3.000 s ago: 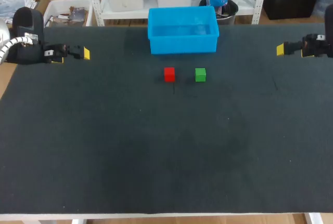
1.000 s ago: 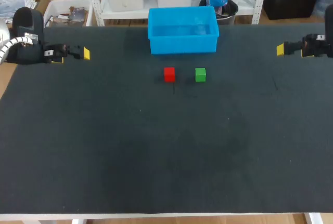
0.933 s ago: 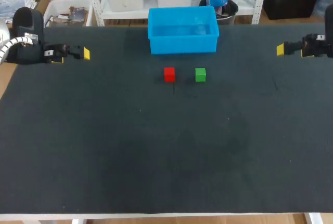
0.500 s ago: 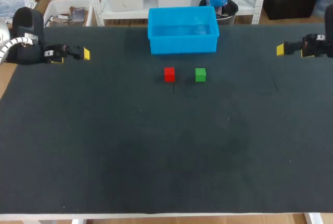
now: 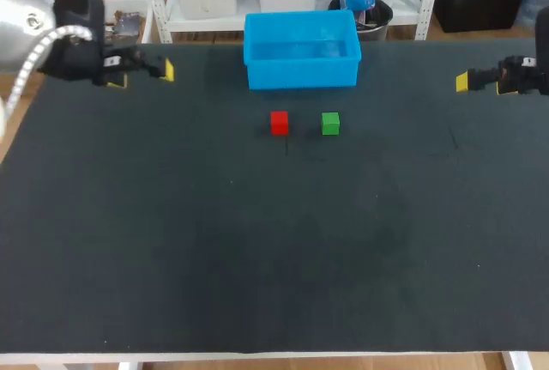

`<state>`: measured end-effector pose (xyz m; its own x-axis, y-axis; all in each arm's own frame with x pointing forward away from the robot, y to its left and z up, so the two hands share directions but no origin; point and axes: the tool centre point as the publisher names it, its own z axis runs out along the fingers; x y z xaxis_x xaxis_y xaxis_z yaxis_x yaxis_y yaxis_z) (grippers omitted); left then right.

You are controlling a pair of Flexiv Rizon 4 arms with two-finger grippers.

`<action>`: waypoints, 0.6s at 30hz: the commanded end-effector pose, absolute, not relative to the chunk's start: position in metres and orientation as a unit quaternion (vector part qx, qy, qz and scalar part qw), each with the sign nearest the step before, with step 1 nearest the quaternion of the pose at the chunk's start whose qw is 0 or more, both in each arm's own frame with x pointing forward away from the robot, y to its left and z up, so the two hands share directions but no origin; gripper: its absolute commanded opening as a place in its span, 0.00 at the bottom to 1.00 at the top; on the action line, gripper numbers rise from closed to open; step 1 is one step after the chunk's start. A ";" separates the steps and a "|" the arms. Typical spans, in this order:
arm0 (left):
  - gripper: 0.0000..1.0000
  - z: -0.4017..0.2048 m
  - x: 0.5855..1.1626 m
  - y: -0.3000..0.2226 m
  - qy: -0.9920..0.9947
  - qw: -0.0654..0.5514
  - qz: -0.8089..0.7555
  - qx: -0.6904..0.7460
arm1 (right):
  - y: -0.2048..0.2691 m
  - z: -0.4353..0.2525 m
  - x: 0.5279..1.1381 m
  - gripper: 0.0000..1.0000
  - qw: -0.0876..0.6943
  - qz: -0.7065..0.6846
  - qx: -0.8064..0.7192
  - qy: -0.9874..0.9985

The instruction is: Use the left arm to pick the red cube and place it into the blue plastic box first, then use the right arm to grasp the green cube and put it into the same blue plastic box after the first action is fully finished.

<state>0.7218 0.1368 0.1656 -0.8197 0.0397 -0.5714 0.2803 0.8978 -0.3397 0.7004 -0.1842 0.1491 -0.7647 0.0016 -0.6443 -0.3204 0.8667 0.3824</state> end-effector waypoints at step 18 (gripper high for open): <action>1.00 0.163 0.737 0.104 0.946 0.271 -0.162 0.072 | -0.184 0.149 0.700 1.00 0.331 0.242 -0.088 0.908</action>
